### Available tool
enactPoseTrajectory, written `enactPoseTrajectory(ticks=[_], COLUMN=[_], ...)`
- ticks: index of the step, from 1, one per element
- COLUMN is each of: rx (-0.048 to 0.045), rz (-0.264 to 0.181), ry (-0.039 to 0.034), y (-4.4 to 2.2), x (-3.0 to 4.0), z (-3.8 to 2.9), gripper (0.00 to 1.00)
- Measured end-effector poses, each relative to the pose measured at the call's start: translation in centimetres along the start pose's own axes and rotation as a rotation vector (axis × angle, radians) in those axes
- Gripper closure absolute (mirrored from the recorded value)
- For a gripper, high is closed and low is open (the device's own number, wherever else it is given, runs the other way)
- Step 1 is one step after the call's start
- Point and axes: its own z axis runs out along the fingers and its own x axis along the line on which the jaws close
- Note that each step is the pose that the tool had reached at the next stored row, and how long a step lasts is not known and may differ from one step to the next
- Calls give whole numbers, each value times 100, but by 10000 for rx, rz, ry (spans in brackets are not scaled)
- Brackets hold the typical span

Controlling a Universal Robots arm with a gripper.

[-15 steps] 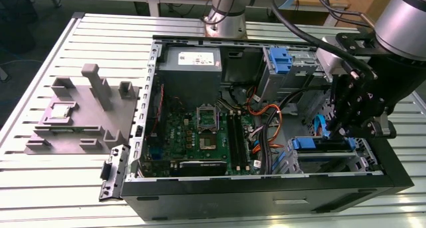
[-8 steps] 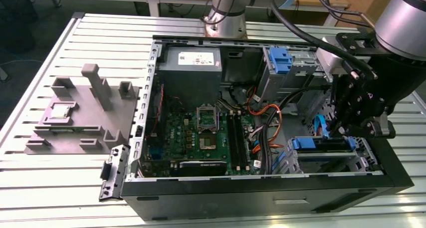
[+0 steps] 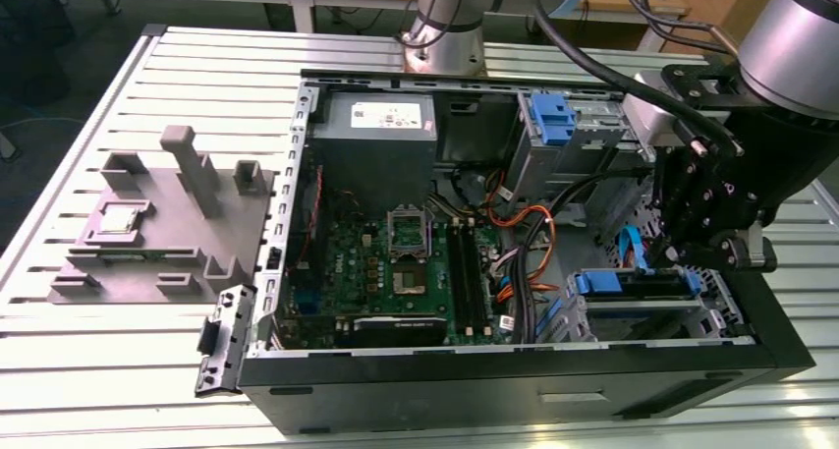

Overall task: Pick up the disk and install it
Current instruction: 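Insert the second disk wire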

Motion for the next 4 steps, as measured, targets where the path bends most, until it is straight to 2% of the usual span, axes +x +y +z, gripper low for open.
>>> enactPoseTrajectory(ticks=[4], rx=[0], rz=[0], ry=[-10], y=[0], x=[0], z=[0], gripper=[90])
